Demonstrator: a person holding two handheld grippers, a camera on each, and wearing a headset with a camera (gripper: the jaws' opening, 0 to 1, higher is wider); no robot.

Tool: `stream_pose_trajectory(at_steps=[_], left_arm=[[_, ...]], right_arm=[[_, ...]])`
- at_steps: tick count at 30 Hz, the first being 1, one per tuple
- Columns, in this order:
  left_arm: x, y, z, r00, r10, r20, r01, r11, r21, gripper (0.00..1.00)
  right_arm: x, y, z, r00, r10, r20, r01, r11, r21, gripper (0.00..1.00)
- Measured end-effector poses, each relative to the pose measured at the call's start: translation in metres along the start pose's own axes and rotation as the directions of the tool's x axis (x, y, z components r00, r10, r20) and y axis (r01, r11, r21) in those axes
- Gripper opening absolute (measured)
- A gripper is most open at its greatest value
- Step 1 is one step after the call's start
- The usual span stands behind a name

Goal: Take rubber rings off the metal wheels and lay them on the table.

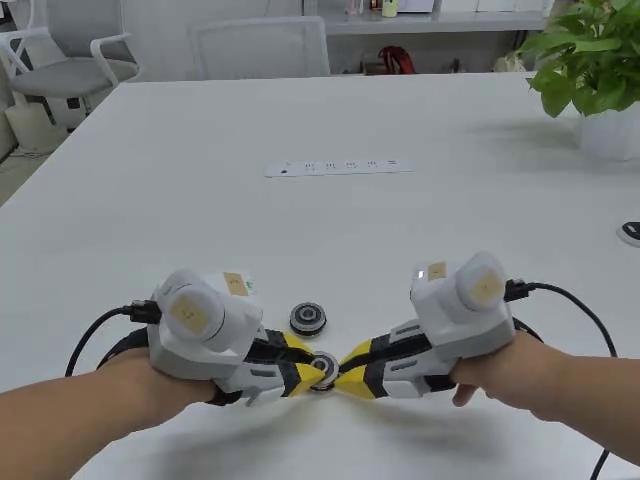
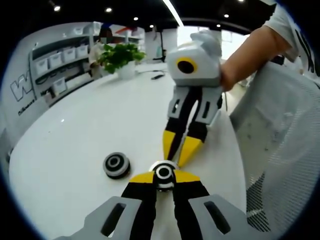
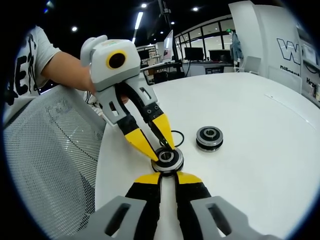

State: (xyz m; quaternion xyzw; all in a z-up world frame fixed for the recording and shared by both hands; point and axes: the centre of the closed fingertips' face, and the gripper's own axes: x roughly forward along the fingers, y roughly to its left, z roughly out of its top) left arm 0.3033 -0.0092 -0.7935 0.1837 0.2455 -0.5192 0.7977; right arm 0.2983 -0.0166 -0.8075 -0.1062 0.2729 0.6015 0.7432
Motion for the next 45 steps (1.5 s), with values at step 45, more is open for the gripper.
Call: stream_pose_trajectory(at_steps=[45], left_arm=[[0.000, -0.001, 0.000, 0.9998, 0.012, -0.016, -0.012, 1.000, 0.017, 0.11]], right_arm=[[-0.008, -0.008, 0.014, 0.9942, -0.034, 0.102, 0.004, 0.960, 0.282, 0.00]])
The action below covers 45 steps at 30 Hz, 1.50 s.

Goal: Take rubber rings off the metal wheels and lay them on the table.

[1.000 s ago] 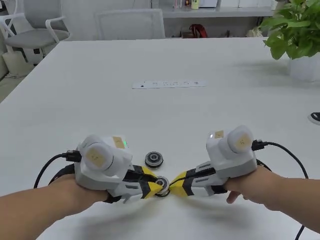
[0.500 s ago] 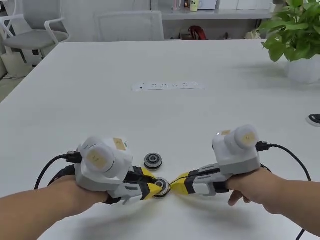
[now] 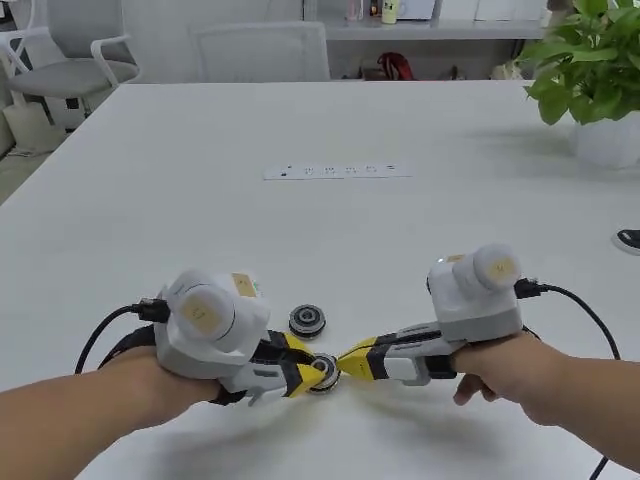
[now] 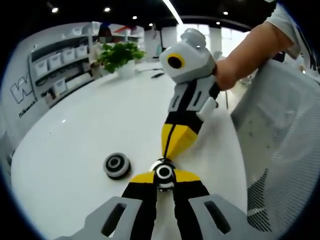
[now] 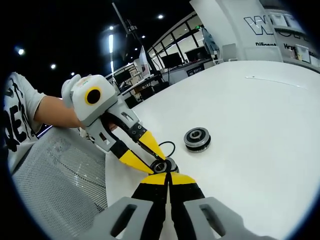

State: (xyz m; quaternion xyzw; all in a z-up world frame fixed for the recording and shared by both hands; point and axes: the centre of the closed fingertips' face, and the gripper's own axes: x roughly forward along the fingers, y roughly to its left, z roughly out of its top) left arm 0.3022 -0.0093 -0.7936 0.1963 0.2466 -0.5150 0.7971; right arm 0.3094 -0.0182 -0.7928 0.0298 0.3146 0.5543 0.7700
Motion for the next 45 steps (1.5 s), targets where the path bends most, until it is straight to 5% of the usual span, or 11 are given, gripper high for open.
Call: stream_pose_trajectory(at_steps=[29, 35, 45], left_arm=[[0.001, 0.000, 0.000, 0.9998, -0.007, -0.021, 0.007, 1.000, 0.018, 0.11], [0.001, 0.000, 0.000, 0.9998, -0.005, -0.018, 0.005, 1.000, 0.017, 0.11], [0.001, 0.002, 0.001, 0.9997, 0.006, -0.024, -0.006, 1.000, 0.018, 0.12]], right_arm=[[0.001, 0.010, 0.003, 0.9988, 0.047, 0.012, -0.047, 0.999, -0.006, 0.00], [0.006, 0.027, 0.008, 0.9942, 0.106, 0.020, -0.105, 0.994, -0.012, 0.00], [-0.002, 0.010, 0.009, 0.9983, 0.044, 0.039, -0.043, 0.999, -0.013, 0.00]])
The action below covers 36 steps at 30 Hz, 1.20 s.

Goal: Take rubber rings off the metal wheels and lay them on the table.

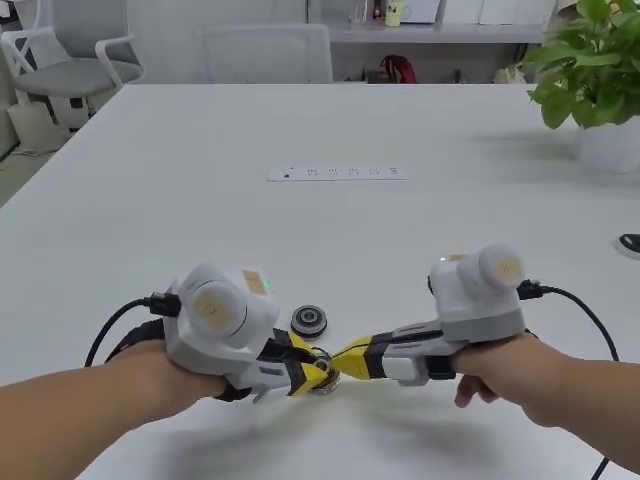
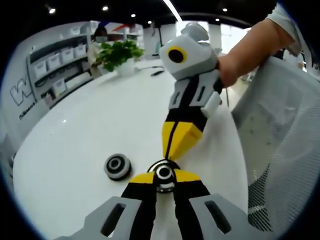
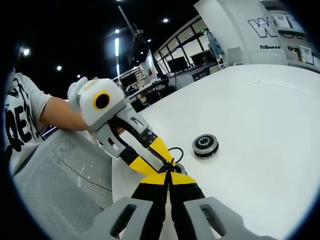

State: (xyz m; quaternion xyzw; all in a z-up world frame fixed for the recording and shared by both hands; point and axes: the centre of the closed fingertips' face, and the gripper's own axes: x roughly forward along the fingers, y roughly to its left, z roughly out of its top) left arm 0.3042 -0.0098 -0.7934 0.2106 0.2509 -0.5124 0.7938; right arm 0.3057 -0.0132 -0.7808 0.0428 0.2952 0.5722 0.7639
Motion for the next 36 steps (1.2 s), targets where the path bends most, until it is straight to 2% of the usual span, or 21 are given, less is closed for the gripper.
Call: stream_pose_trajectory(at_steps=[6, 8, 9, 11, 13, 17, 19, 23, 27, 36], left_arm=[[0.000, 0.001, 0.001, 0.9999, -0.001, 0.012, 0.001, 1.000, 0.013, 0.14], [-0.002, 0.000, 0.002, 0.9997, -0.016, 0.020, 0.016, 1.000, 0.011, 0.15], [-0.003, -0.003, 0.003, 0.9989, -0.039, 0.028, 0.038, 0.999, 0.008, 0.17], [-0.005, -0.001, 0.002, 0.9988, -0.039, 0.031, 0.039, 0.999, -0.004, 0.17], [-0.009, -0.003, 0.004, 0.9975, -0.054, 0.047, 0.054, 0.998, -0.012, 0.23], [-0.016, -0.007, 0.006, 0.9953, -0.070, 0.067, 0.070, 0.998, -0.005, 0.27], [-0.020, -0.009, 0.008, 0.9924, -0.087, 0.087, 0.090, 0.996, -0.023, 0.29], [-0.030, -0.008, 0.012, 0.9895, -0.082, 0.119, 0.086, 0.996, -0.026, 0.32], [-0.040, -0.007, 0.016, 0.9844, -0.083, 0.155, 0.090, 0.995, -0.038, 0.41], [-0.057, 0.000, 0.014, 0.9814, -0.061, 0.182, 0.075, 0.995, -0.069, 0.53]], right_arm=[[-0.001, -0.002, 0.000, 1.0000, -0.006, 0.003, 0.006, 1.000, 0.005, 0.00], [-0.001, -0.001, 0.000, 1.0000, -0.004, 0.004, 0.004, 1.000, 0.008, 0.00], [-0.001, -0.002, 0.001, 1.0000, -0.005, 0.005, 0.005, 1.000, 0.008, 0.00], [-0.001, -0.002, 0.001, 1.0000, -0.003, 0.008, 0.003, 1.000, 0.016, 0.00], [-0.001, -0.002, 0.001, 0.9999, -0.001, 0.011, 0.001, 1.000, 0.016, 0.00], [-0.002, -0.003, 0.003, 0.9998, 0.001, 0.018, -0.002, 1.000, 0.019, 0.00], [-0.002, -0.003, 0.004, 0.9997, 0.001, 0.024, -0.001, 1.000, 0.023, 0.00], [-0.004, -0.003, 0.005, 0.9995, 0.006, 0.030, -0.007, 1.000, 0.030, 0.00], [-0.005, -0.002, 0.007, 0.9994, 0.011, 0.034, -0.012, 0.999, 0.035, 0.00], [-0.005, 0.003, 0.017, 0.9982, 0.030, 0.052, -0.032, 0.999, 0.043, 0.00]])
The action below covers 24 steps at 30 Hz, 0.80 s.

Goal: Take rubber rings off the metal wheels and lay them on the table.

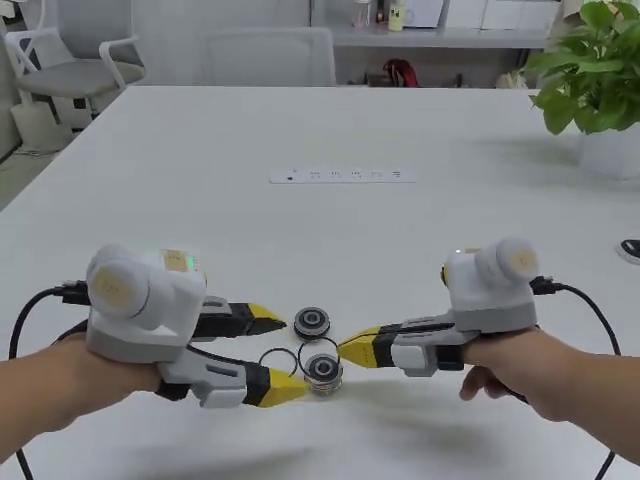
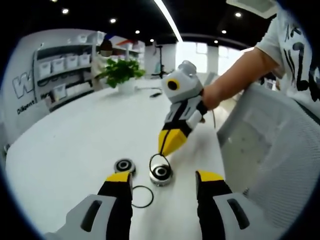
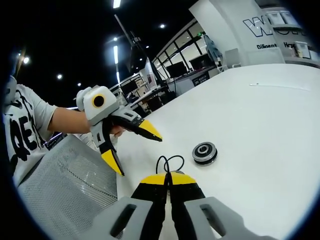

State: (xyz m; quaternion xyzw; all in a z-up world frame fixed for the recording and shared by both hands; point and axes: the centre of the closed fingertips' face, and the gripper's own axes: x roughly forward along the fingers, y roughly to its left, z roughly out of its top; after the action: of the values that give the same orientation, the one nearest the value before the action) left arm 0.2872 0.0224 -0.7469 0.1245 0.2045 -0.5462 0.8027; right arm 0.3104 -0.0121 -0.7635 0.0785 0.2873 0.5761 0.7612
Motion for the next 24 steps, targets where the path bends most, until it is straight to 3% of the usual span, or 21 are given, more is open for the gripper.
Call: stream_pose_trajectory(at_steps=[11, 24], left_arm=[[-0.014, 0.008, -0.008, 0.9988, 0.048, -0.003, -0.049, 0.999, -0.022, 0.62], [-0.030, 0.018, -0.019, 0.9953, 0.095, -0.014, -0.096, 0.995, -0.038, 0.67]], right_arm=[[0.012, 0.006, 0.016, 0.9995, 0.012, 0.031, -0.013, 1.000, 0.023, 0.00], [0.034, 0.005, 0.019, 0.9998, 0.001, 0.021, -0.002, 0.998, 0.056, 0.00]])
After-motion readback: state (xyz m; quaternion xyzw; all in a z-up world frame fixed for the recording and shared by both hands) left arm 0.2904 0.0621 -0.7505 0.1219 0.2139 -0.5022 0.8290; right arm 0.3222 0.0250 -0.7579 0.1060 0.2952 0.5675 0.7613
